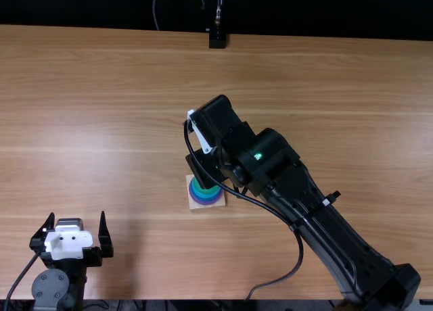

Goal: Build the Hanoi tower: stack the rings onto the peg from bottom to top in this color order: purple, dark blue, light blue, dark green, light green, yellow, orange.

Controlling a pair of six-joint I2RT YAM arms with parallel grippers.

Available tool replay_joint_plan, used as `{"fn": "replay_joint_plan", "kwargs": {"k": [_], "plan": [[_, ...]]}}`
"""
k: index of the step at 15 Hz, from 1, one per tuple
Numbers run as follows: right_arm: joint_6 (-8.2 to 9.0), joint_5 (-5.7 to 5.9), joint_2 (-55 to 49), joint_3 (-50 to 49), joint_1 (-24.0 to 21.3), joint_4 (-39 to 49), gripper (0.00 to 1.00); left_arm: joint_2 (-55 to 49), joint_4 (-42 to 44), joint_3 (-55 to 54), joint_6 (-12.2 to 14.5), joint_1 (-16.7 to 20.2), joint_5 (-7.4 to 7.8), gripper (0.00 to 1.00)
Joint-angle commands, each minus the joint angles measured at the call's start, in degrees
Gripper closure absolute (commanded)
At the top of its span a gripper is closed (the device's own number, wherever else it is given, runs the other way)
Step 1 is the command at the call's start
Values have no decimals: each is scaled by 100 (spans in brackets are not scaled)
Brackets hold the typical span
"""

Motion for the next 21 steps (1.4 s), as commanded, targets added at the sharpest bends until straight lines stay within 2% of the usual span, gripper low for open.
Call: {"fn": "replay_joint_plan", "kwargs": {"k": [1,20,21], "plan": [[10,-19,3,72,20,12,100,-67,-455,-593,20,48,-3,0],[31,-9,188,-271,28,12,100,-67,-455,-593,20,48,-3,0],[31,-9,188,-262,37,12,78,-67,-455,-593,20,48,-3,0]]}}
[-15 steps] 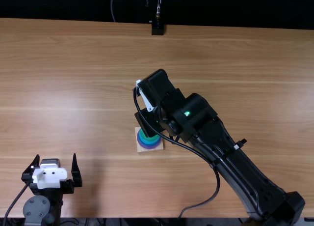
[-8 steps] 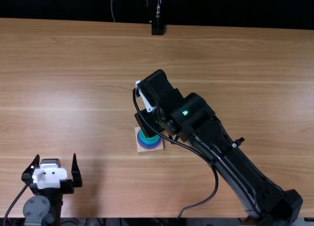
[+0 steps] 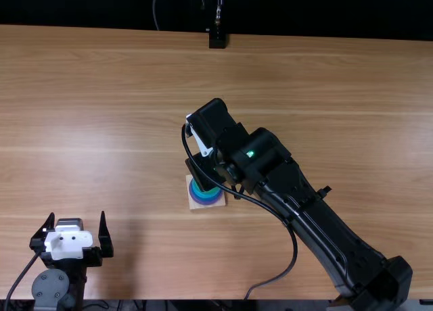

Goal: Build the Hanoi tower: stack the rings onto the peg from bottom to top in this color order: purple, dark blue, light blue, dark green, light green, yellow, orange.

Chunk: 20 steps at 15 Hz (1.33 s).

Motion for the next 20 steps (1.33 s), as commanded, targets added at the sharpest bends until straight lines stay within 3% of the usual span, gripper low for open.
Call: {"fn": "replay_joint_plan", "kwargs": {"k": [1,2,8,13,14,15,16,17,18,19,20], "plan": [[27,4,37,-68,46,-12,43,-67,-457,-593,22,48,-3,0],[16,15,28,-68,116,-54,0,-67,-457,-593,22,48,-3,0],[27,15,2,12,257,41,0,-67,-457,-593,22,48,-3,0],[48,25,-33,187,204,1201,0,-67,-457,-593,22,48,-3,0],[143,36,-33,135,187,1370,0,-67,-457,-593,22,48,-3,0],[396,57,-25,117,125,1592,0,-67,-457,-593,22,48,-3,0],[575,141,-51,3,-59,1845,0,-67,-457,-593,22,48,-3,0],[638,278,-112,-270,-288,2129,0,-67,-457,-593,22,48,-3,0],[575,510,-218,-569,-464,2541,0,-67,-457,-593,22,48,-3,0],[543,658,-359,-929,-613,2973,0,-67,-457,-593,22,48,-3,0],[512,669,-517,-1298,-780,3321,0,-67,-457,-593,22,48,-3,0]]}}
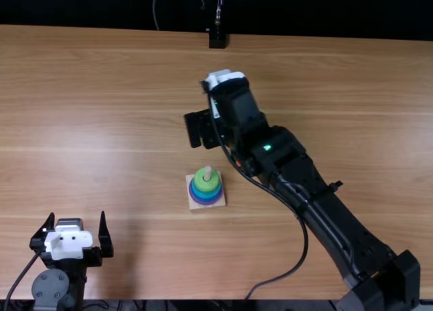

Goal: Build the Hanoi tower: stack the rings onto the peg from bottom to top in this color order: purple, dark blue, light blue, dark green, light green, yellow, orange.

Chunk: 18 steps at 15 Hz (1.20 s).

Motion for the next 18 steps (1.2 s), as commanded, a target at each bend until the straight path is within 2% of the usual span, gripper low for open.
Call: {"fn": "replay_joint_plan", "kwargs": {"k": [1,3,4,7,8,9,11,13,14,15,16,18], "plan": [[-18,249,-395,-410,-217,198,0,-67,-457,-593,22,46,0,0],[-461,249,-430,-902,-551,251,0,-67,-457,-593,22,46,0,0],[-598,249,-439,-1095,-797,240,0,-67,-457,-593,22,46,0,0],[-640,207,-623,-1719,-1518,230,0,-67,-457,-593,22,46,0,0],[-704,196,-790,-1886,-1720,230,0,-67,-457,-593,22,46,0,0],[-799,196,-852,-2018,-1869,219,0,-67,-457,-593,22,46,0,0],[-830,154,-843,-2335,-1949,177,0,-67,-457,-593,22,46,0,0],[-841,-120,-843,-2616,-1949,145,0,-67,-457,-593,22,46,0,0],[-851,-194,-843,-2669,-1940,135,0,-67,-457,-593,22,46,0,0],[-851,-373,-843,-2721,-1957,29,0,-67,-457,-593,22,46,0,0],[-841,-479,-843,-2730,-1922,-97,0,-67,-457,-593,22,46,0,0],[-830,-510,-834,-2765,-1905,-171,0,-67,-457,-593,22,46,0,0]]}}
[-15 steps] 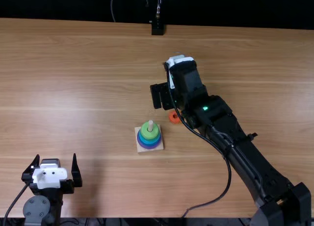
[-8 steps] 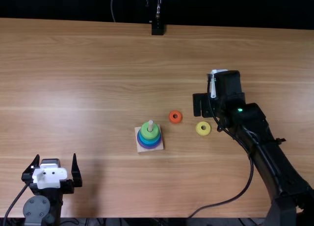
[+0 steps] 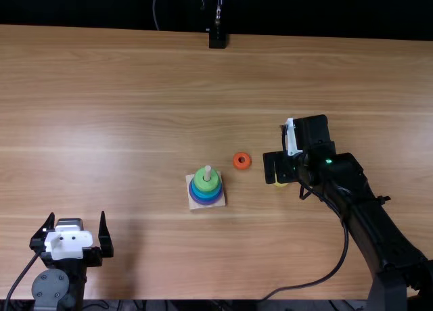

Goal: Build the Hanoi tower: stack the rings onto the peg from bottom to top in this color order: purple, dark blue, light blue, dark green, light green, yellow, orange.

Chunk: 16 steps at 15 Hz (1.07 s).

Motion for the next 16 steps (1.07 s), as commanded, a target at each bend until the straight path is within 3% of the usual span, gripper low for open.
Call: {"fn": "replay_joint_plan", "kwargs": {"k": [1,16], "plan": [[9,-119,-63,-108,63,-3,0,-67,-455,-593,24,46,-5,0],[93,-109,851,-134,221,8,0,-67,-455,-593,24,46,-5,0]]}}
